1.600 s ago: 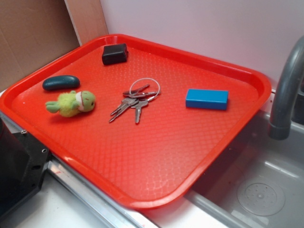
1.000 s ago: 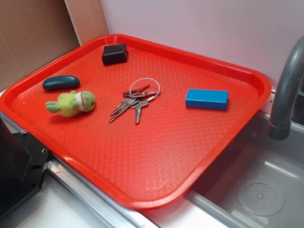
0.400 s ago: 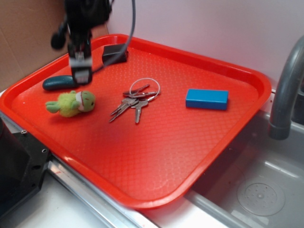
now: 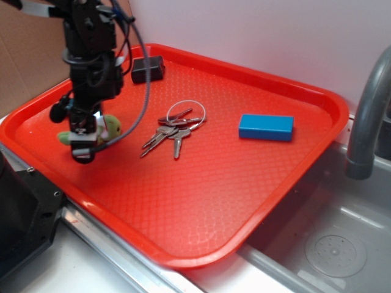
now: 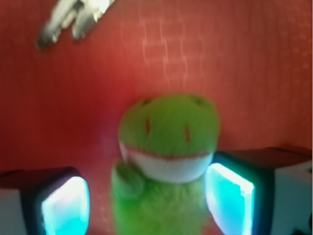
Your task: Grab the green animal.
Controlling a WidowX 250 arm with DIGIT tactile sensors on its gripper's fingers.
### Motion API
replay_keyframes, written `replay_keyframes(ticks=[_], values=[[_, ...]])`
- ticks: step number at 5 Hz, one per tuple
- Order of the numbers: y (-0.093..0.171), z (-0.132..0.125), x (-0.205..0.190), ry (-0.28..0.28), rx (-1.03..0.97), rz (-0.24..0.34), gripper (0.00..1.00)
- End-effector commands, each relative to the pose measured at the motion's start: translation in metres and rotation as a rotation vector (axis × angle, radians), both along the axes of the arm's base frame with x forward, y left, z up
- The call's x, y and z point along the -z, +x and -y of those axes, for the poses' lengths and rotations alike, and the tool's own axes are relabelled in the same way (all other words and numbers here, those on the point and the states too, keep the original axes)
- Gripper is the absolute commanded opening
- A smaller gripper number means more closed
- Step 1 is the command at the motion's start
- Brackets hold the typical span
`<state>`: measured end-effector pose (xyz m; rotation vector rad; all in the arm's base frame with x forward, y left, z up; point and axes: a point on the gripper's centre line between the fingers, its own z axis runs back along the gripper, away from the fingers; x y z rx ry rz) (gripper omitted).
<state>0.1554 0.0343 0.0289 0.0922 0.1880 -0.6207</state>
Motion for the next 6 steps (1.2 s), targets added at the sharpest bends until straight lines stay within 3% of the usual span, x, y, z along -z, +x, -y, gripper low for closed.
replay_keyframes(ticks=[1, 2, 3, 4, 6], values=[[-0.003, -0.011, 0.016, 0.025, -0.04, 0.001, 0.0], [0.0, -0.005, 0.004, 0.017, -0.053, 0.022, 0.0], [0.009, 0.015, -0.047, -0.093, -0.144, 0.128, 0.0], [0.013, 0.042, -0.099, -0.167, -0.32, 0.191, 0.0], [0.012, 0.032, -0.2, -0.21, -0.709, 0.262, 0.0]])
